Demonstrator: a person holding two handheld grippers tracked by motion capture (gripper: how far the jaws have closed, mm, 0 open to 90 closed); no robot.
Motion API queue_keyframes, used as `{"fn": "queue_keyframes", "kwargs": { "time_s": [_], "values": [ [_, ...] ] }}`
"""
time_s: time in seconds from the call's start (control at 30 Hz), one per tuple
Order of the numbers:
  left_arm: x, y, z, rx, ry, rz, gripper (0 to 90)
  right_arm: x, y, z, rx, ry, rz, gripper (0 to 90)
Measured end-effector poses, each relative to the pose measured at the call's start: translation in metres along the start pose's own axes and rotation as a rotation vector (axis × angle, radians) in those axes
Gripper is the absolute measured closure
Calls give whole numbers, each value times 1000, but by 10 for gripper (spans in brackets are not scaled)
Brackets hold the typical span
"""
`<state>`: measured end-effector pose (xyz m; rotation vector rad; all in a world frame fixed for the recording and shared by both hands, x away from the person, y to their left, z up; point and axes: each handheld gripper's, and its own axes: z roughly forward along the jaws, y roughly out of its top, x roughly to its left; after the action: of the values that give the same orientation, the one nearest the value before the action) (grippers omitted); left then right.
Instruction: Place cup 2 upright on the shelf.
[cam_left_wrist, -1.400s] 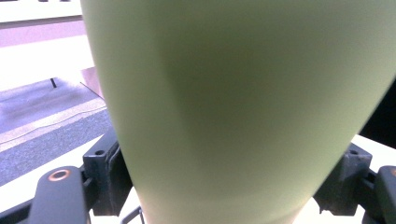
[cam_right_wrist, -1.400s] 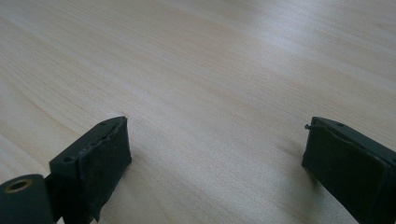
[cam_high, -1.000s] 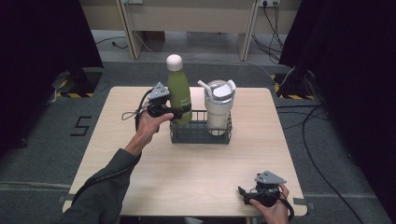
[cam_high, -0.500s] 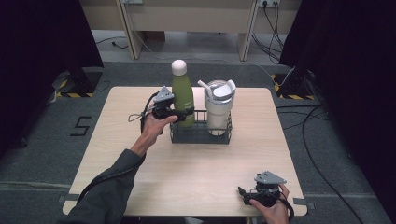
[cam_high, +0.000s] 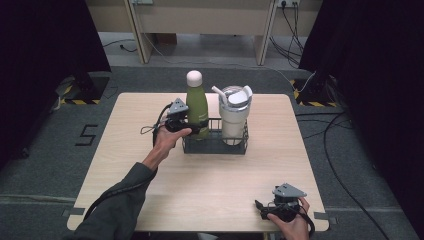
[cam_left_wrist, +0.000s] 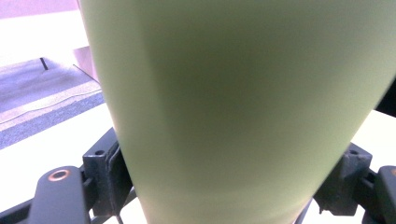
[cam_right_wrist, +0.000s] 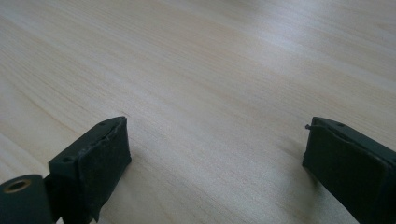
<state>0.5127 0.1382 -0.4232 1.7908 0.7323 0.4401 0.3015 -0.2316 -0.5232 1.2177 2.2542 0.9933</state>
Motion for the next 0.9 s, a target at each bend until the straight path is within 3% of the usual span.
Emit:
{"fn": "queue_keyframes", "kwargs": {
  "time_s": [0.37,0.67,0.8,0.9],
  "values": [
    [5,-14,3,-2,15,-7,205,0,0,0,0,0,0,74],
    [4,-15,3,6,1,38,202,0,0,0,0,-1,0,74],
    [5,-21,2,-32,-10,38,201,1,0,0,0,-2,7,74],
    [5,-21,3,-32,-15,20,197,1,0,0,1,-2,8,73]
  ]
}}
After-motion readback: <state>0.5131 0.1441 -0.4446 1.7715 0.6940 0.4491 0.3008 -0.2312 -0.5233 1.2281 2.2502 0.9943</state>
